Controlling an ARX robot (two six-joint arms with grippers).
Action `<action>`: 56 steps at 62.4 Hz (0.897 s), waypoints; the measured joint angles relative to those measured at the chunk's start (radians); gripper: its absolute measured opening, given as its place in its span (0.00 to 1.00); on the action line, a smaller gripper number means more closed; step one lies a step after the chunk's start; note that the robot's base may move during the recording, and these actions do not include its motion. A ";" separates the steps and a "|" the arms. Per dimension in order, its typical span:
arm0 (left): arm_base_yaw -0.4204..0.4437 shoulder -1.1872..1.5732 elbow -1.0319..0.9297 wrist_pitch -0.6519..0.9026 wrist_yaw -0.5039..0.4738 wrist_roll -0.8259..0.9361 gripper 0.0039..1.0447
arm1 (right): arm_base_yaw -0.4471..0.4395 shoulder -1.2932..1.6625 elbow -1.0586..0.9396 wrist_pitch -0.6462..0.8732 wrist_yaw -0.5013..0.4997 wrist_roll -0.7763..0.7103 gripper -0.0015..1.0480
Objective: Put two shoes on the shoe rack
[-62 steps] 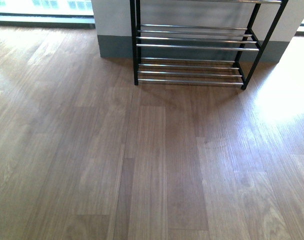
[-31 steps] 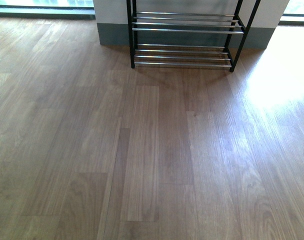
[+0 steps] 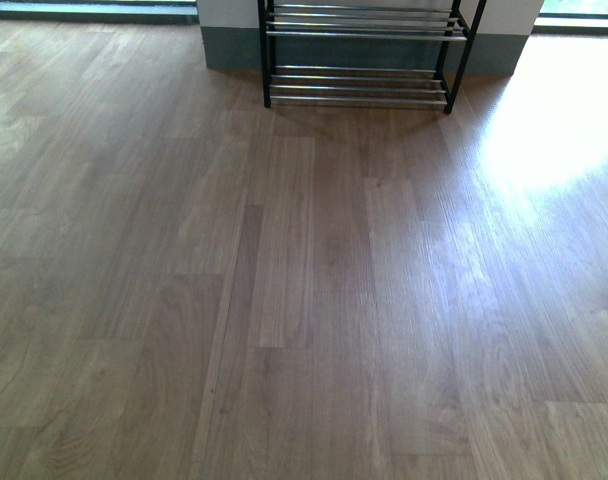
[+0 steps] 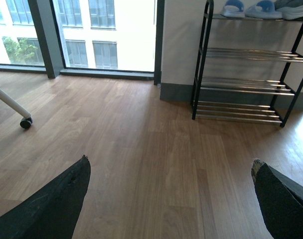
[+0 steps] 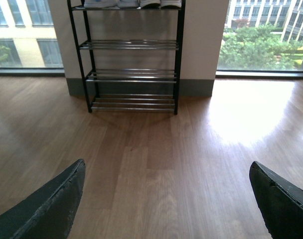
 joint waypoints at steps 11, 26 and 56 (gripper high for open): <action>0.000 0.000 0.000 0.000 -0.003 0.000 0.91 | 0.000 -0.001 0.000 0.000 -0.004 0.000 0.91; 0.000 0.000 0.000 0.000 -0.001 0.000 0.91 | 0.000 -0.001 0.000 0.000 0.000 0.000 0.91; 0.000 0.000 0.000 0.000 -0.002 0.000 0.91 | 0.000 0.000 0.000 0.000 -0.001 0.000 0.91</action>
